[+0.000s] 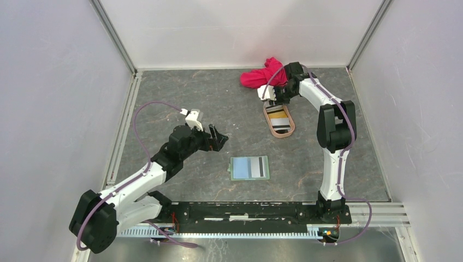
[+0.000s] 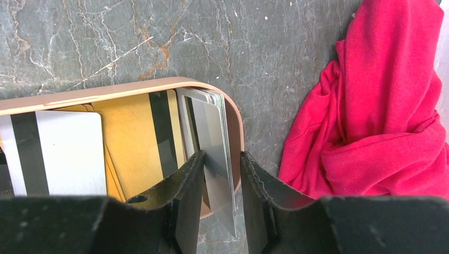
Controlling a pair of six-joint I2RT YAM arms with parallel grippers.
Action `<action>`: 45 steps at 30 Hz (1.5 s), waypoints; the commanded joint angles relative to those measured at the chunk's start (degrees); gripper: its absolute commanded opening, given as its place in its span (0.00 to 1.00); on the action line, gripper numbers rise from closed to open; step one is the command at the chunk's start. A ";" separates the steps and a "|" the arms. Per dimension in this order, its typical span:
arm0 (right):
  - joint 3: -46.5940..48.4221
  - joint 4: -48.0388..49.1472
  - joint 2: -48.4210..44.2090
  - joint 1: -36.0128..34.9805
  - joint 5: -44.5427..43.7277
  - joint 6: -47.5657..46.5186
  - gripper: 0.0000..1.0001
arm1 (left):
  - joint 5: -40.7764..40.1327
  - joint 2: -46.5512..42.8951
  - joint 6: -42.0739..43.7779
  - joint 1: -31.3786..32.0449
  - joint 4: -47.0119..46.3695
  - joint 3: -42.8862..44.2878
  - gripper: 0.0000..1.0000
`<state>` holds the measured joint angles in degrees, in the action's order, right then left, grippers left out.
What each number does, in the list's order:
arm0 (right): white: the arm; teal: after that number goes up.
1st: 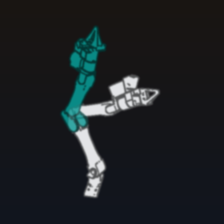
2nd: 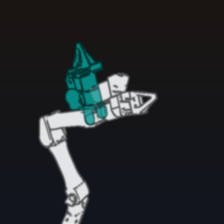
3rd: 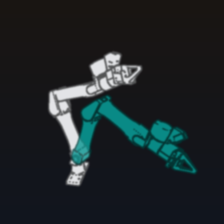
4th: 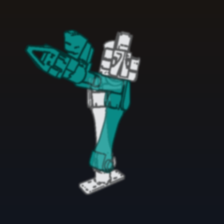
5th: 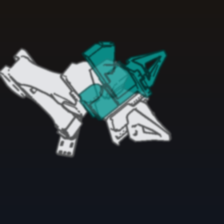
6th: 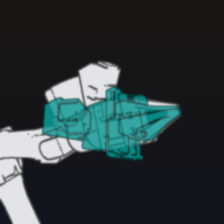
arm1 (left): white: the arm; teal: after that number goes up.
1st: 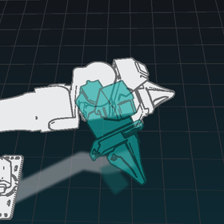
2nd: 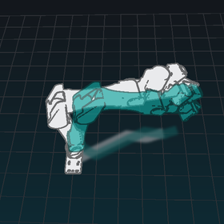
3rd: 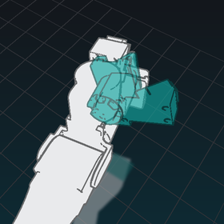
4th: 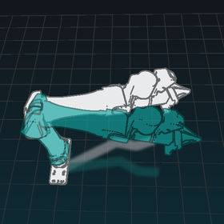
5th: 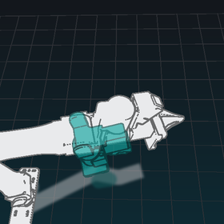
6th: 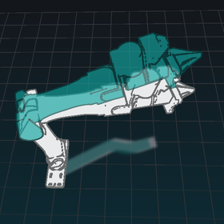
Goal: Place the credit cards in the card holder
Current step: Pick up the credit card from the storage box.
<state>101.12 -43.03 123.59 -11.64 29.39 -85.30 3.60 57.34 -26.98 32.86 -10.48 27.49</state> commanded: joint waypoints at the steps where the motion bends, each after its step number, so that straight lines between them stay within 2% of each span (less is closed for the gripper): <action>1: 0.16 -1.71 -3.86 -0.36 0.65 -4.47 0.37 | 1.19 0.21 1.74 -0.16 -0.61 2.37 1.00; 5: -0.16 -2.12 -3.83 -0.32 0.42 -4.59 0.33 | 3.64 1.78 1.85 -0.12 -3.49 2.99 1.00; 8: -0.49 -2.06 -3.68 -0.39 0.56 -5.01 0.32 | 10.57 7.02 2.19 -0.17 -14.03 4.74 0.99; 11: -0.22 -2.16 -3.44 -0.35 0.81 -5.20 0.32 | 17.36 17.25 2.86 -0.17 -24.16 9.47 0.98; 14: -0.35 -2.61 -3.38 -0.32 1.09 -5.66 0.31 | 26.42 32.05 3.39 -0.61 -25.97 19.74 0.89; 16: -0.50 -3.07 -3.30 -0.26 0.95 -6.22 0.31 | 32.42 40.43 0.40 -1.22 -26.45 27.05 0.86; 18: -0.53 -3.53 -3.24 -0.27 1.26 -6.52 0.31 | 36.09 46.76 -4.45 -1.91 -32.00 31.61 0.84; 20: -0.56 -4.11 -3.20 -0.26 1.78 -6.91 0.30 | 35.82 50.20 -6.08 -2.60 -38.34 33.57 0.84; 31: -0.13 -5.27 -2.28 -0.10 2.39 -7.23 0.29 | 34.86 66.03 -8.18 -4.19 -50.69 42.33 0.81; 35: 0.50 -5.66 -1.60 0.00 2.65 -6.91 0.28 | 33.67 69.24 -7.59 -4.18 -51.20 45.15 0.78; 39: 1.55 -6.31 -0.94 0.07 3.00 -6.95 0.28 | 33.33 71.99 -7.96 -3.90 -48.54 49.83 0.69; 45: 1.62 -6.46 -0.59 0.09 3.05 -6.90 0.28 | 32.23 76.93 -8.66 -2.85 -45.51 56.94 0.62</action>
<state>100.92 -45.15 122.96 -11.62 29.93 -86.06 36.49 131.74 -34.13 29.08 -56.03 79.13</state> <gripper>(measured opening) 0.283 0.638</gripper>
